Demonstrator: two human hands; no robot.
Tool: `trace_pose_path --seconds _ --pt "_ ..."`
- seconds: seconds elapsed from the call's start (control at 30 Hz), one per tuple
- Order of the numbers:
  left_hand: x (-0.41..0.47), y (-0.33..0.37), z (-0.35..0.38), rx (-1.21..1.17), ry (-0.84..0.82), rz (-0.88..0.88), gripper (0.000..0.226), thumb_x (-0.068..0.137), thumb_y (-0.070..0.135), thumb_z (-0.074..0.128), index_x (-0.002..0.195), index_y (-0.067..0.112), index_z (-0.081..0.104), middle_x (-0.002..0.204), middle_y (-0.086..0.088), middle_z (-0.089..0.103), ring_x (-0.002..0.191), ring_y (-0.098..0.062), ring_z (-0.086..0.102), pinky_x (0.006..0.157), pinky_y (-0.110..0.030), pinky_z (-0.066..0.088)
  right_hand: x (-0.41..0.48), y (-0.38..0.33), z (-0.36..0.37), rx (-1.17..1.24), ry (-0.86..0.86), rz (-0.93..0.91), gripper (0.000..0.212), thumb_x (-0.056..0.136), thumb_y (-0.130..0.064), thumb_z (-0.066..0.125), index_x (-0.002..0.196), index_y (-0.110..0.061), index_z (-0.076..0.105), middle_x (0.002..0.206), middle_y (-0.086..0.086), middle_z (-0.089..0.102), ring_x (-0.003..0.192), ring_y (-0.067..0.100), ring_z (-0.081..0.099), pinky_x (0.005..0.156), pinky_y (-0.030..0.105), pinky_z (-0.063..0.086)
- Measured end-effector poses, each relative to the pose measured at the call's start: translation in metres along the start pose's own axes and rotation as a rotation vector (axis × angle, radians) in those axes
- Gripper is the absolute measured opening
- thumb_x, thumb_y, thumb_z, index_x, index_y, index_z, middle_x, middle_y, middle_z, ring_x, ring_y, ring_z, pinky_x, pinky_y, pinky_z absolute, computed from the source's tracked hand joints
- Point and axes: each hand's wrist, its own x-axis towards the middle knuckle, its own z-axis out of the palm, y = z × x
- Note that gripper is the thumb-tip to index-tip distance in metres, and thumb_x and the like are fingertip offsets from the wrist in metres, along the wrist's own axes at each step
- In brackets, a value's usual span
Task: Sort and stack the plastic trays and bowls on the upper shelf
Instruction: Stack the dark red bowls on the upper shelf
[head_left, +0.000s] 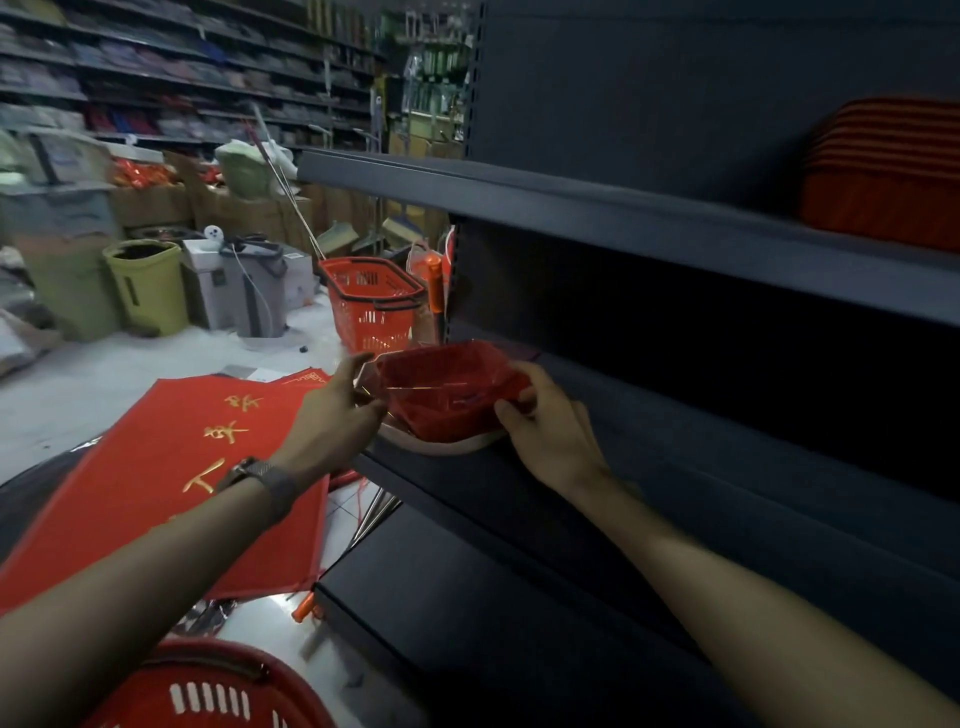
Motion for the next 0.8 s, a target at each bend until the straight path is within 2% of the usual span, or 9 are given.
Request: trace_pose_path --seconds 0.1,0.17,0.27,0.37,0.43,0.53,0.6,0.73,0.8 --pt "0.014 -0.004 0.003 0.060 -0.031 0.003 0.051 0.097 0.011 0.063 0.145 0.025 0.058 0.114 -0.001 0.073 0.106 -0.021 0.068 0.089 -0.029 0.050 0.014 0.003 0.012 -0.021 -0.010 -0.043 0.042 0.102 -0.030 0.066 0.143 -0.030 0.058 0.139 0.002 0.062 0.125 0.020 0.061 0.108 0.034 0.050" --pt "0.021 -0.007 0.007 0.069 -0.041 0.004 0.042 0.098 0.011 0.062 0.139 0.020 0.064 0.121 -0.003 0.072 0.107 -0.018 0.066 0.095 -0.030 0.051 0.021 0.006 0.020 -0.042 0.012 -0.056 0.035 0.100 -0.035 0.067 0.135 -0.030 0.063 0.135 0.001 0.063 0.121 0.019 0.062 0.105 0.039 0.054" --pt "0.026 -0.012 0.013 0.034 0.008 0.026 0.034 0.099 0.011 0.065 0.131 0.020 0.069 0.118 -0.002 0.073 0.101 -0.016 0.067 0.091 -0.028 0.052 0.027 0.013 0.028 -0.051 0.029 -0.057 0.021 0.100 -0.039 0.067 0.119 -0.030 0.067 0.124 -0.004 0.067 0.110 0.013 0.066 0.096 0.038 0.059" --pt "0.028 -0.014 0.017 0.011 0.061 0.078 0.023 0.096 0.008 0.068 0.113 0.021 0.076 0.103 0.002 0.075 0.094 -0.016 0.071 0.086 -0.031 0.056 0.031 0.020 0.028 -0.062 0.064 -0.053 0.017 0.099 -0.043 0.067 0.108 -0.029 0.069 0.113 -0.007 0.071 0.099 0.009 0.069 0.089 0.035 0.061" --pt "0.027 -0.015 0.018 0.003 0.075 0.083 0.020 0.095 0.007 0.070 0.103 0.022 0.079 0.095 0.003 0.077 0.090 -0.015 0.073 0.086 -0.032 0.058 0.031 0.021 0.028 -0.040 0.070 -0.054 0.017 0.099 -0.042 0.070 0.106 -0.028 0.071 0.107 -0.008 0.073 0.094 0.006 0.070 0.087 0.032 0.062" --pt "0.023 -0.016 0.019 -0.051 0.094 0.071 0.017 0.093 0.011 0.074 0.098 0.026 0.080 0.088 0.009 0.079 0.083 -0.007 0.073 0.073 -0.023 0.054 0.028 0.020 0.026 0.000 0.072 -0.045 0.016 0.098 -0.043 0.071 0.105 -0.029 0.073 0.102 -0.012 0.075 0.094 0.003 0.070 0.086 0.025 0.061" --pt "0.019 -0.016 0.018 -0.100 0.118 0.071 0.013 0.091 0.014 0.077 0.097 0.026 0.080 0.088 0.011 0.080 0.082 -0.001 0.073 0.070 -0.019 0.050 0.025 0.018 0.024 0.027 0.076 -0.038 0.015 0.098 -0.043 0.071 0.105 -0.029 0.074 0.101 -0.014 0.075 0.094 0.002 0.070 0.086 0.022 0.059" --pt "0.005 -0.011 0.013 -0.160 0.149 0.120 0.011 0.089 0.016 0.080 0.095 0.026 0.080 0.091 0.011 0.080 0.092 -0.004 0.075 0.084 -0.025 0.056 0.012 0.009 0.019 0.068 0.097 -0.051 0.013 0.097 -0.039 0.073 0.104 -0.028 0.075 0.097 -0.015 0.076 0.092 -0.002 0.070 0.080 0.007 0.051" --pt "-0.006 -0.008 0.008 -0.178 0.151 0.148 0.011 0.088 0.019 0.082 0.096 0.027 0.079 0.094 0.011 0.080 0.095 -0.004 0.075 0.091 -0.031 0.059 0.004 0.002 0.014 0.092 0.114 -0.064 0.010 0.096 -0.038 0.075 0.101 -0.029 0.076 0.094 -0.016 0.076 0.090 -0.004 0.070 0.078 0.004 0.049"
